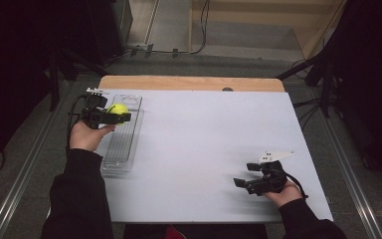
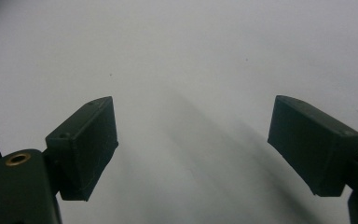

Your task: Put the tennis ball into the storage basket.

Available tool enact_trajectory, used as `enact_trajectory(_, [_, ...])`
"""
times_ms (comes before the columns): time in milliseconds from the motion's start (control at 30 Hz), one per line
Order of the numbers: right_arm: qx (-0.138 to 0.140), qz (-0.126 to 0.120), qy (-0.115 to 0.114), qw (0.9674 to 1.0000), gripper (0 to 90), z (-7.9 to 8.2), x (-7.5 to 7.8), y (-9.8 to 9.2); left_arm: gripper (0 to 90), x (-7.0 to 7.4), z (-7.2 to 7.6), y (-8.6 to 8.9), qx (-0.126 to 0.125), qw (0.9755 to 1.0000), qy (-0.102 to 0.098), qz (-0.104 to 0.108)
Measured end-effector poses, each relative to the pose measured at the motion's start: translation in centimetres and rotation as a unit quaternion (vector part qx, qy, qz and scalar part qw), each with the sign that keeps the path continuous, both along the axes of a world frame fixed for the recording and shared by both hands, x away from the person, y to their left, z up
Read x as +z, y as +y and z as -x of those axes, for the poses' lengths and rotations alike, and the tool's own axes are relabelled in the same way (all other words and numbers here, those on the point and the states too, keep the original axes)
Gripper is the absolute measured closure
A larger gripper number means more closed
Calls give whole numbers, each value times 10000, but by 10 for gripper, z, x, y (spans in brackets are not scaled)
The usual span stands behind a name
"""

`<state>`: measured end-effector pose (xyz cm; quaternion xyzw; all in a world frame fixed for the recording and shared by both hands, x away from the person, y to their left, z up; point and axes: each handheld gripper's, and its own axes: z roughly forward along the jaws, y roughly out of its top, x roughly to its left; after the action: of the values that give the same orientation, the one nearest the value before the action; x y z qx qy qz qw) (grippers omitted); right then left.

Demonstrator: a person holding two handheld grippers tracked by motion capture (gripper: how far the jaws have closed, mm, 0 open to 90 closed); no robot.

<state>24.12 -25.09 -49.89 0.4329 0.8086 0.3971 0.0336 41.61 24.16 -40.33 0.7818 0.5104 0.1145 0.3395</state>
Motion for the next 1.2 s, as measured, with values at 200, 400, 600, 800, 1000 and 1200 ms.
enact_trajectory(200, [-8,-5,8,10000,137,0,0,0,267,-6,-2,-2,30,10000,24,-21])
enact_trajectory(400, [-9,-11,7,10000,137,0,0,0,266,-11,-4,-3,54,10000,60,-4])
enact_trajectory(600, [-7,-4,7,10000,137,0,0,0,264,-18,-7,-3,103,9998,154,39])
enact_trajectory(800, [-8,-6,8,10000,137,0,0,0,263,-23,-9,-4,110,9997,217,-23])
enact_trajectory(1000, [-8,-11,5,10000,137,1,0,0,261,-24,-9,-3,89,9996,253,-34])
enact_trajectory(1200, [-9,-12,3,10000,137,1,0,0,227,-23,-9,-3,154,9996,224,-3])
